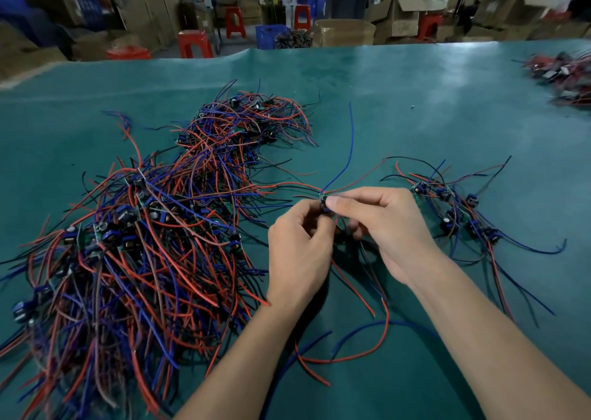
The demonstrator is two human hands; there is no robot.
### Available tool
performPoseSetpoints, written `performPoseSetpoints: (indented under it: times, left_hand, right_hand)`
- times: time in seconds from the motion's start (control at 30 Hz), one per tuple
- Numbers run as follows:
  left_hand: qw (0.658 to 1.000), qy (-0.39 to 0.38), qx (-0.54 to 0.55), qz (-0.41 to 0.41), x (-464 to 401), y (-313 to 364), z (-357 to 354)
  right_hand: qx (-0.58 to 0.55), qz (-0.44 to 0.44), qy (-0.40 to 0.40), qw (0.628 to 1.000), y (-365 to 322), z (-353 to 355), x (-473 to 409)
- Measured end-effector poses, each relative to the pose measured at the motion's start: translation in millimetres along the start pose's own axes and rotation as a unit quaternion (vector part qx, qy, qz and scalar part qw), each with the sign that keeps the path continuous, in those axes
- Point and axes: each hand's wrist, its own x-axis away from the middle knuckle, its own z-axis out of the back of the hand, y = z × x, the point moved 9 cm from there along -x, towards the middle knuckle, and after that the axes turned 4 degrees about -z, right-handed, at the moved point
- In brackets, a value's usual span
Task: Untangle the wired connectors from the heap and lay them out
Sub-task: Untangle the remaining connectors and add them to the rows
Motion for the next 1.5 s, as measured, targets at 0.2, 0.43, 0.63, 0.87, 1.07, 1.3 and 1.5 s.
performPoseSetpoints:
  times: [0.2, 0.43, 0.63, 0.87, 1.07, 1.3, 1.5]
  left_hand:
    - [0.999, -0.018, -0.029, -0.012, 1, 4, -2]
    - [0.998, -0.052, -0.045, -0.01, 2, 4, -9]
    - [0.996, -0.059, -0.047, -0.042, 1, 3, -11]
    - [0.993, -0.08, -0.073, -0.049, 2, 2, -15]
    - [0.992, -0.082, -0.078, -0.06, 3, 2, -17]
    - [0.997, 0.042, -0.053, -0.039, 1, -3, 7]
    - [0.995, 0.021, -0.058, -0.077, 2, 8, 3]
  right_hand:
    - [-0.064, 0.018, -0.028, 0.997, -1, 3, -5]
    - [-0.08, 0.023, -0.031, 0.996, -3, 7, -7]
    - [0.02, 0.071, 0.023, 0.997, -9, 22, -10]
    - [0.174, 0.145, 0.111, 0.968, -27, 57, -11]
    - [0.053, 0.172, 0.288, 0.941, -35, 112, -2]
    - [0.035, 0.109, 0.344, 0.932, -20, 107, 1]
    - [0.092, 0.076, 0.033, 0.992, -12, 18, -5]
